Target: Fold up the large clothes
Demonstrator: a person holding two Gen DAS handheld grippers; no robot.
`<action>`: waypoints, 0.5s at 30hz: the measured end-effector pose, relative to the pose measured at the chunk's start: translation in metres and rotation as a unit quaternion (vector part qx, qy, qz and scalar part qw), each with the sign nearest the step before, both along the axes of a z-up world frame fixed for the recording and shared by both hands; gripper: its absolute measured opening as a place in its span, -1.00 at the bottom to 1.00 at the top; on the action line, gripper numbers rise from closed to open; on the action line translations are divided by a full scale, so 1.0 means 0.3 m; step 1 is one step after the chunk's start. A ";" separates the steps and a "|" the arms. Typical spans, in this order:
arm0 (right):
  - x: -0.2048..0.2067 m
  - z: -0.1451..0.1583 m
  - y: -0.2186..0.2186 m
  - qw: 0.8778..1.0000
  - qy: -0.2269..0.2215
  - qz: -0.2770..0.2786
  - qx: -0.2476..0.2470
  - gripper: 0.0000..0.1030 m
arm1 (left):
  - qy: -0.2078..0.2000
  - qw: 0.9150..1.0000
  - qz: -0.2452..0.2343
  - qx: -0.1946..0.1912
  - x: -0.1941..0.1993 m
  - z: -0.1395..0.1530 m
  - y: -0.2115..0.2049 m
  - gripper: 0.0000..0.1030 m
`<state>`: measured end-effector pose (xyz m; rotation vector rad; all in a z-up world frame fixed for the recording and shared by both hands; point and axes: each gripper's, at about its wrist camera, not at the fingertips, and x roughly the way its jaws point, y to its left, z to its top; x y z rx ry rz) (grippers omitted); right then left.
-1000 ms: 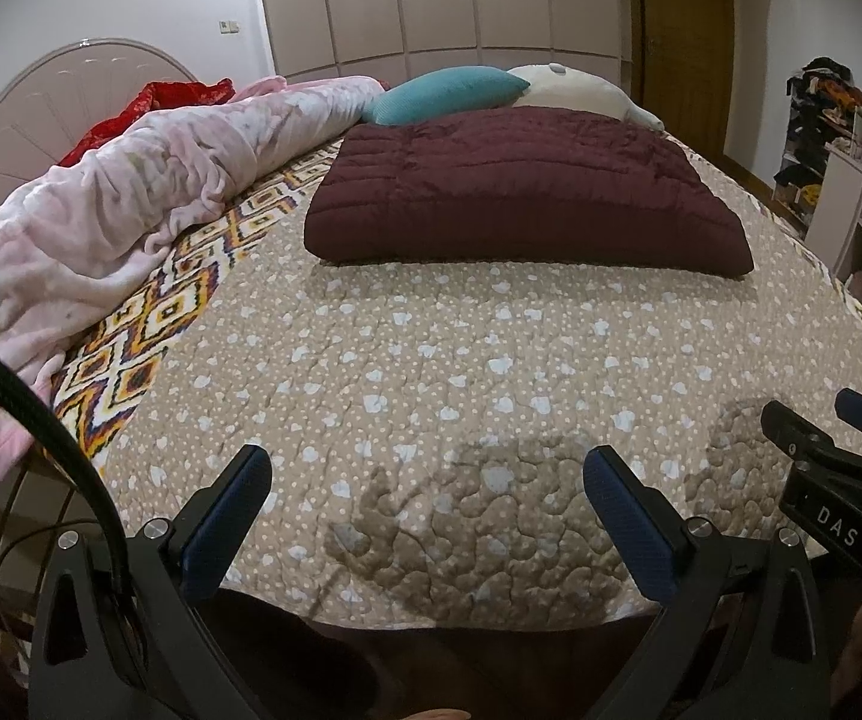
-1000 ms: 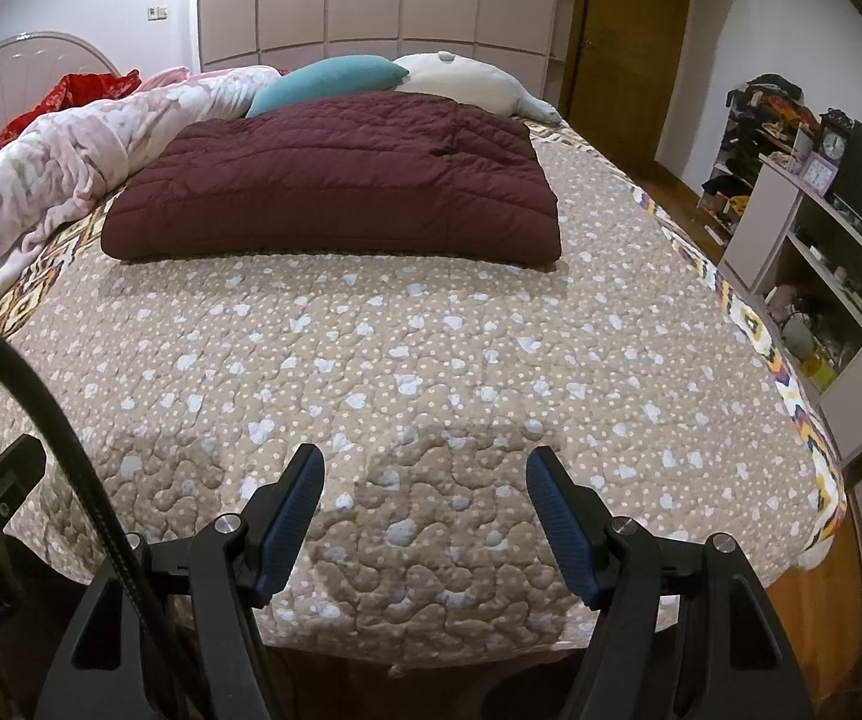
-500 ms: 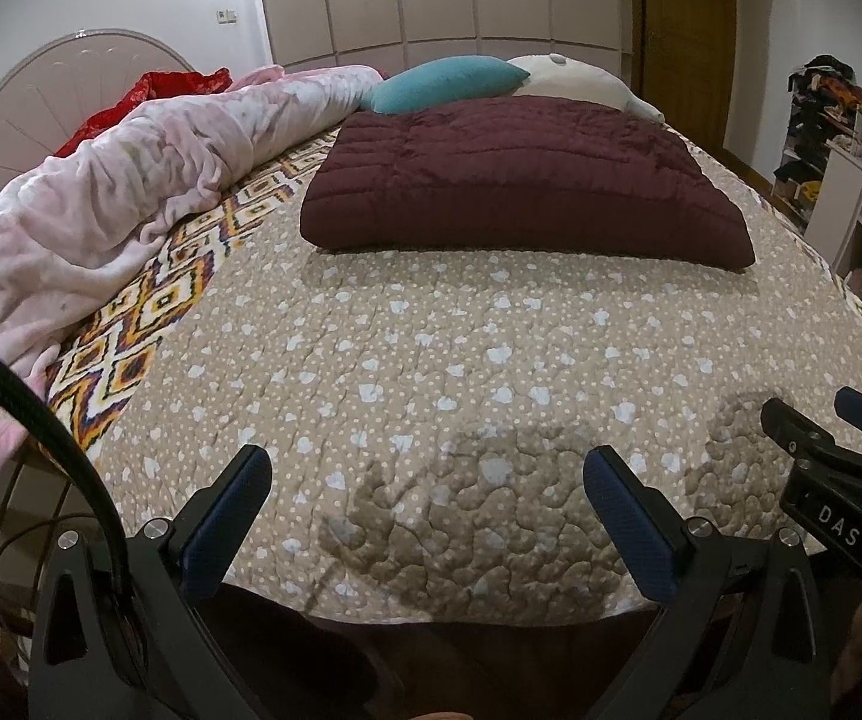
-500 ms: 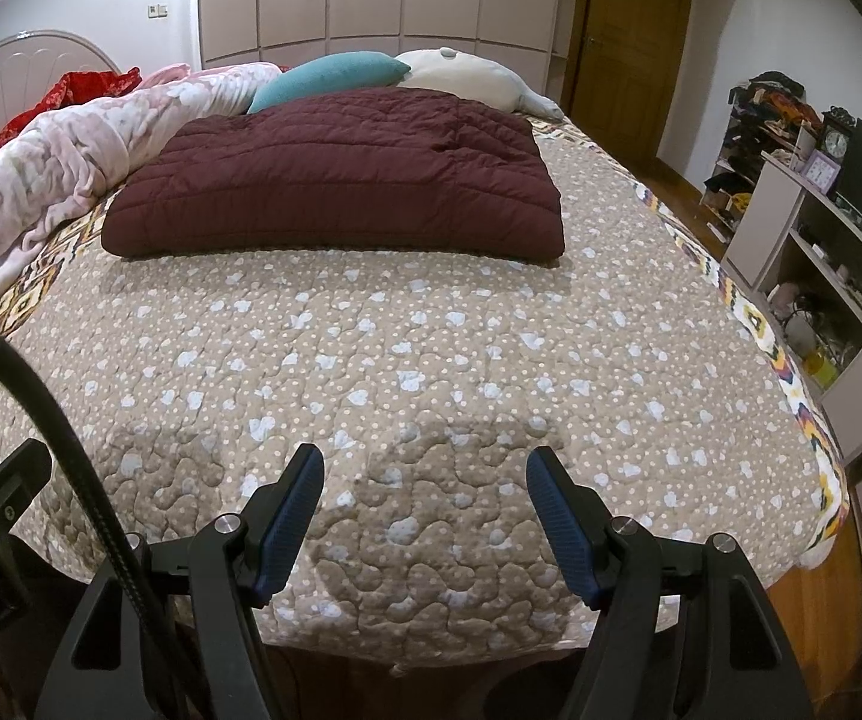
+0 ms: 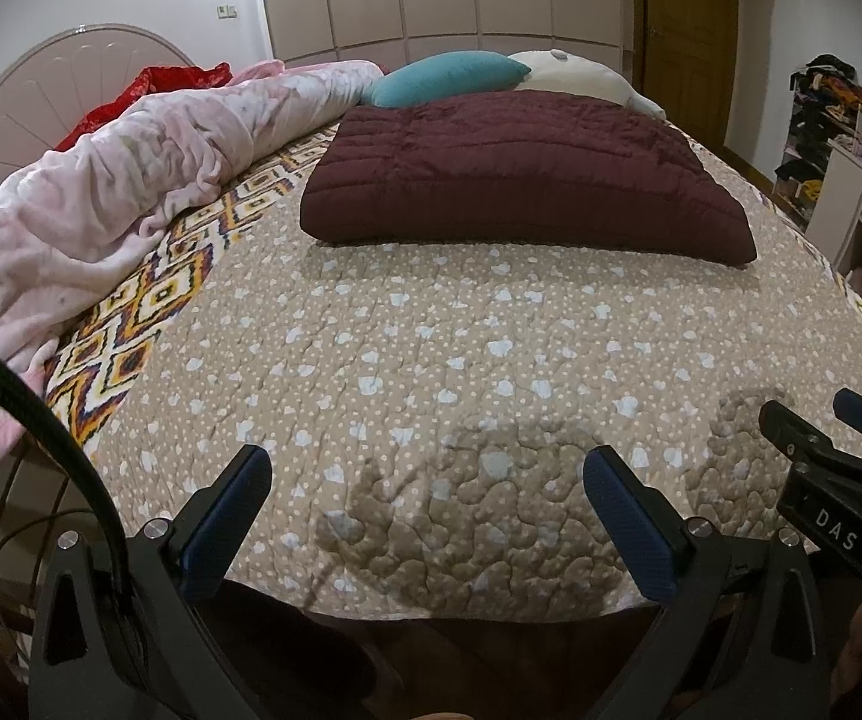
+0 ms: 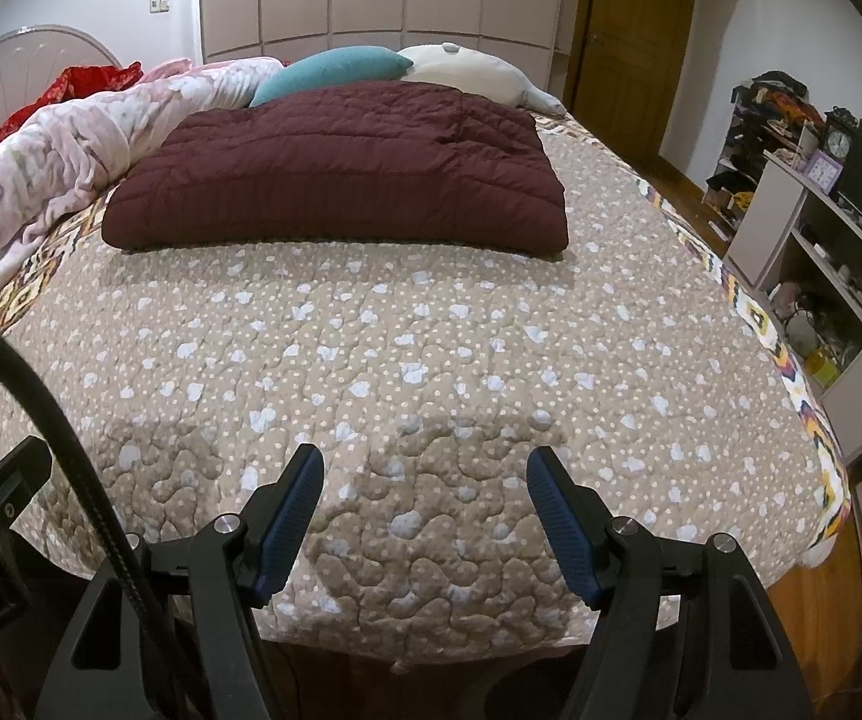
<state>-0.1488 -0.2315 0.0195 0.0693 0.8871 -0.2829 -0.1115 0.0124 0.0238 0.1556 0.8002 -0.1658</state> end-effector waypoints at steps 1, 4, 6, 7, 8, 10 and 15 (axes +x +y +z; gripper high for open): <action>0.000 -0.001 0.001 1.000 0.000 0.000 -0.001 0.44 | 0.001 1.000 0.000 -0.001 0.000 -0.001 0.000 1.00; 0.000 -0.005 0.000 1.000 0.002 0.001 -0.001 0.44 | 0.003 1.000 0.000 0.000 0.000 -0.004 -0.004 1.00; 0.002 -0.009 -0.001 1.000 0.005 0.002 0.000 0.44 | 0.004 1.000 0.000 -0.001 0.000 -0.004 -0.005 1.00; 0.002 -0.011 0.000 1.000 0.006 0.002 0.000 0.44 | 0.004 1.000 0.000 -0.001 0.000 -0.006 -0.006 1.00; 0.001 -0.013 0.001 1.000 0.007 0.003 0.000 0.44 | 0.005 1.000 0.000 -0.001 0.000 -0.007 -0.007 1.00; 0.003 -0.015 0.000 1.000 0.008 0.003 0.000 0.45 | 0.005 1.000 0.000 -0.001 -0.001 -0.008 -0.007 1.00; 0.003 -0.016 0.002 1.000 0.009 0.003 0.000 0.45 | 0.006 1.000 0.000 -0.002 0.000 -0.008 -0.006 1.00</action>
